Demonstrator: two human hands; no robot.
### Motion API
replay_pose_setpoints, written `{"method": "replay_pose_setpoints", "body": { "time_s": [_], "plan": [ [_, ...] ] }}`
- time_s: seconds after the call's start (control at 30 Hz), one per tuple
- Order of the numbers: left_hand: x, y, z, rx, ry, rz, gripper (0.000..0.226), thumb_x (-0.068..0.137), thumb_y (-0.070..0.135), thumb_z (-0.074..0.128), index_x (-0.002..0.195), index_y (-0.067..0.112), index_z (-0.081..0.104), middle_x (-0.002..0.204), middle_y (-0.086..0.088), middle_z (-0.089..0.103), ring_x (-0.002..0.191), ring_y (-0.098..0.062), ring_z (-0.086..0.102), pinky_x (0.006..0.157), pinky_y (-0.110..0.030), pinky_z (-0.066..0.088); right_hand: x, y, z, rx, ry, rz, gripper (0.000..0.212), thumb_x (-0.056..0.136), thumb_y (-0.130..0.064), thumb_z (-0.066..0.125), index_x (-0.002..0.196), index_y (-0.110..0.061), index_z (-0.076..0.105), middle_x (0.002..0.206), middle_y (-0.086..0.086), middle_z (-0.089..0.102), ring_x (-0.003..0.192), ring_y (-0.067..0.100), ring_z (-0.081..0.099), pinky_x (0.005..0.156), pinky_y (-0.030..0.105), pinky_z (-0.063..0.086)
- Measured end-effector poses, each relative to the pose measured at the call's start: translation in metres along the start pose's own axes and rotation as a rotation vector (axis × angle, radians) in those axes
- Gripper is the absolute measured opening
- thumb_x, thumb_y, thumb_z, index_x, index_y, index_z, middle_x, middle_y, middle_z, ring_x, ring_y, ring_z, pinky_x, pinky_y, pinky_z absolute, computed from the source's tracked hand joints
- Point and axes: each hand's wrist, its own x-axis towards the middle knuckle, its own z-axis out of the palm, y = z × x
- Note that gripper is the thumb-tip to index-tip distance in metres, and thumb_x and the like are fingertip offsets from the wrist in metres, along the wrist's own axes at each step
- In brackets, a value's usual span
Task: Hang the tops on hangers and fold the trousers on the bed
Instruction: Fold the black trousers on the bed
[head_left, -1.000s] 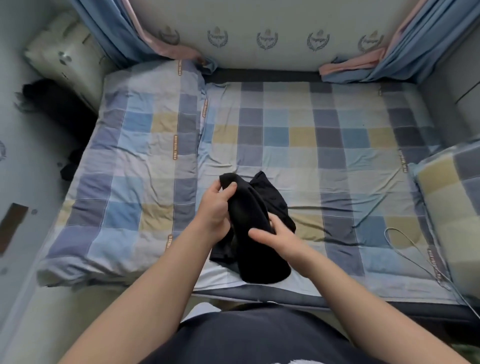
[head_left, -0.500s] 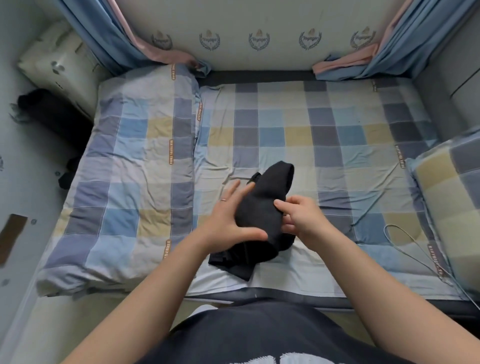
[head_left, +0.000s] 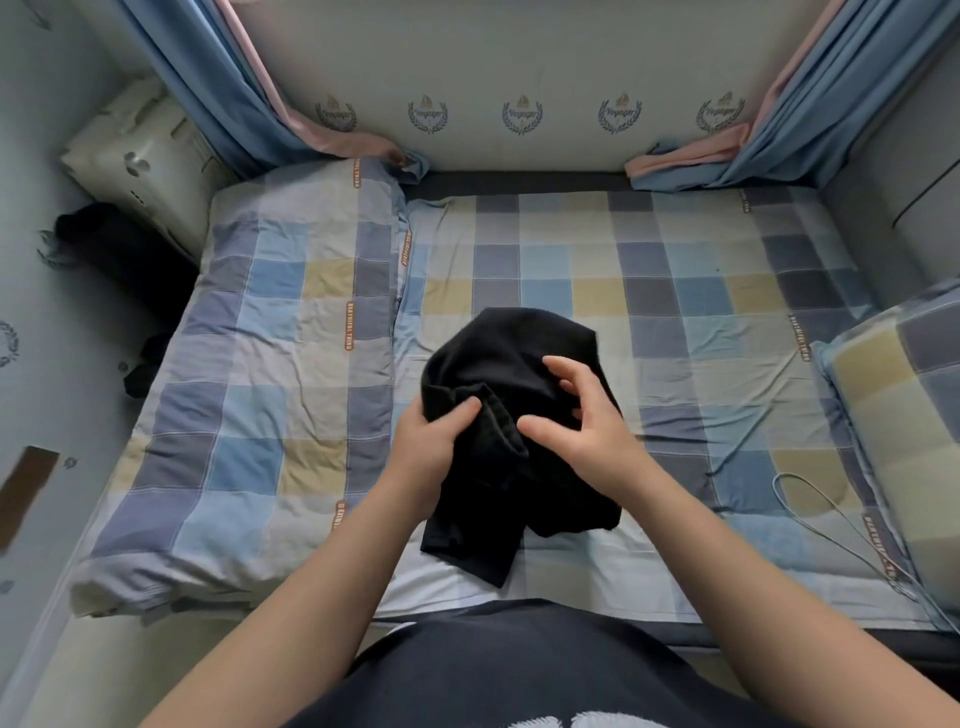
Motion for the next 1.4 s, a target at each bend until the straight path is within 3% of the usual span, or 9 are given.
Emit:
{"method": "replay_pose_setpoints", "body": {
  "time_s": [0.13,0.37,0.43,0.6,0.83,0.97,1.17,1.3,1.4],
  "plan": [
    [0.000,0.015,-0.002,-0.176,0.035,-0.104,0.029,0.096,0.011,0.065,0.125,0.007,0.065,0.116,-0.015,0.074,0.105,-0.032,0.072,0.088,-0.047,0.060,-0.004,0.026,0.024,-0.054,0.012,0.141,0.116,0.067,-0.071,0.071,0.158,-0.033,0.010,0.164,-0.014,0.011,0.151,0.010,0.013,0.123,0.041,0.020],
    [-0.003,0.042,-0.012,-0.309,-0.058,-0.262,0.026,0.104,0.018,0.048,0.096,0.004,0.068,0.074,-0.009,0.073,0.057,-0.018,0.071,0.045,-0.024,0.053,0.013,0.039,0.044,-0.238,-0.014,0.211,0.134,0.053,-0.076,0.072,0.158,-0.035,0.000,0.167,-0.008,0.004,0.153,0.020,0.010,0.122,0.052,0.022],
    [-0.003,0.048,-0.013,-0.332,-0.088,-0.266,0.027,0.102,0.013,0.045,0.082,0.007,0.062,0.063,-0.005,0.065,0.048,-0.014,0.063,0.042,-0.020,0.048,0.024,0.035,0.051,-0.331,0.102,0.207,0.122,0.052,-0.075,0.071,0.154,-0.040,0.015,0.161,-0.004,0.022,0.148,0.024,0.024,0.115,0.056,0.032],
    [-0.001,0.061,-0.022,-0.388,-0.059,-0.252,0.028,0.102,0.013,0.044,0.080,0.009,0.061,0.061,-0.002,0.060,0.049,-0.011,0.058,0.048,-0.019,0.045,0.042,0.033,0.063,-0.335,0.057,0.173,0.021,0.094,-0.043,0.060,0.105,-0.027,0.066,0.096,0.000,0.070,0.097,0.029,0.064,0.086,0.046,0.052],
    [0.023,0.077,-0.044,-0.509,0.001,-0.093,0.027,0.104,0.019,0.050,0.121,0.002,0.063,0.094,-0.010,0.076,0.084,-0.020,0.074,0.072,-0.030,0.059,0.036,0.025,0.044,-0.175,0.052,0.068,0.025,0.097,-0.028,0.061,0.078,-0.011,0.063,0.067,-0.004,0.060,0.066,0.018,0.056,0.064,0.037,0.043],
    [0.024,0.062,-0.046,-0.167,-0.076,-0.001,0.036,0.102,0.029,0.056,0.137,0.023,0.057,0.120,0.006,0.069,0.118,-0.019,0.064,0.096,-0.036,0.050,0.034,-0.009,0.031,0.145,0.097,0.074,0.022,0.100,-0.022,0.060,0.084,-0.011,0.070,0.073,0.001,0.064,0.069,0.015,0.061,0.066,0.036,0.049],
    [0.000,0.014,-0.015,0.472,-0.185,0.059,0.040,0.086,0.026,0.079,0.121,0.017,0.062,0.108,0.000,0.068,0.090,-0.010,0.066,0.073,-0.018,0.050,0.051,-0.056,0.019,0.430,0.251,0.156,0.019,0.098,-0.026,0.062,0.091,-0.010,0.068,0.089,0.016,0.074,0.082,0.029,0.073,0.070,0.042,0.060],
    [-0.002,-0.019,0.001,0.820,-0.348,0.004,0.063,0.068,0.055,0.083,0.118,0.029,0.055,0.109,0.011,0.067,0.102,-0.007,0.065,0.089,-0.031,0.054,0.058,-0.081,0.016,0.584,0.222,0.152,0.015,0.100,-0.022,0.061,0.091,-0.011,0.066,0.084,0.009,0.072,0.078,0.022,0.072,0.065,0.036,0.059],
    [0.010,-0.025,-0.001,0.889,-0.170,0.075,0.018,0.085,0.038,0.070,0.095,0.026,0.062,0.095,0.004,0.070,0.097,-0.022,0.067,0.087,-0.039,0.054,0.062,-0.086,0.013,0.590,0.252,0.113,0.012,0.100,-0.018,0.059,0.095,-0.009,0.065,0.093,0.014,0.072,0.088,0.027,0.072,0.072,0.043,0.061]
  ]
}}
